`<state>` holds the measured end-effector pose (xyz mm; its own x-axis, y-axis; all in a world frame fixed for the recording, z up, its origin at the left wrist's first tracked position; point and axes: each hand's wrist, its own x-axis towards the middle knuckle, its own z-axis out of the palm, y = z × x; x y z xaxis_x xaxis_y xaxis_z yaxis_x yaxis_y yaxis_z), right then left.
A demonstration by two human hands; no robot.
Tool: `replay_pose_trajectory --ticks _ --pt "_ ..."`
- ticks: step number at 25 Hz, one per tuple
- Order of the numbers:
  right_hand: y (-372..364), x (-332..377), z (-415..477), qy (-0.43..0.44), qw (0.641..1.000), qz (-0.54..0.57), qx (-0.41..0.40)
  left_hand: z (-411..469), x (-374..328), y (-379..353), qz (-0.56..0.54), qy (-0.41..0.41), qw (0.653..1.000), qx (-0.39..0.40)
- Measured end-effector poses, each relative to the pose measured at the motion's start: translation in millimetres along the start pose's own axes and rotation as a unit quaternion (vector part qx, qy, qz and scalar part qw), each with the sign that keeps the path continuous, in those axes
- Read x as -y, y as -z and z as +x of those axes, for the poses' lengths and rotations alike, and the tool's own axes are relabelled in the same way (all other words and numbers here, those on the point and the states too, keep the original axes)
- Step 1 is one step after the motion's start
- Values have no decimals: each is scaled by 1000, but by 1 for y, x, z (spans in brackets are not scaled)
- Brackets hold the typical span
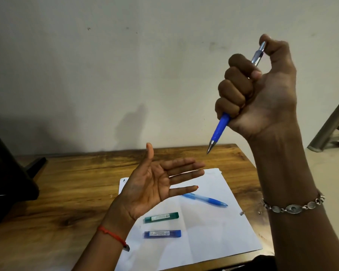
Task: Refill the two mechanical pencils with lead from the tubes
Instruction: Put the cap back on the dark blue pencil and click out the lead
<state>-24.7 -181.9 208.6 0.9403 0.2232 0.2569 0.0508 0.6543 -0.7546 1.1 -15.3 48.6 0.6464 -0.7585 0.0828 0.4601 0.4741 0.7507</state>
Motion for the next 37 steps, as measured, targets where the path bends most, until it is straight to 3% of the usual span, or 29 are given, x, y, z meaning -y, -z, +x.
replay_pose_trajectory --ticks 9,22,29,37 --pt "4 -5 3 9 1000 -6 -18 -1 -1 6 3 0 1000 17" --pt "10 -8 10 9 998 50 -30 -4 21 -20 -110 -15 965 239" --pt "-8 -8 0 19 992 -109 -58 2 30 -22 -107 -1 967 233" --pt "-14 -9 -3 10 986 -152 -68 3 33 -19 -112 4 971 212"
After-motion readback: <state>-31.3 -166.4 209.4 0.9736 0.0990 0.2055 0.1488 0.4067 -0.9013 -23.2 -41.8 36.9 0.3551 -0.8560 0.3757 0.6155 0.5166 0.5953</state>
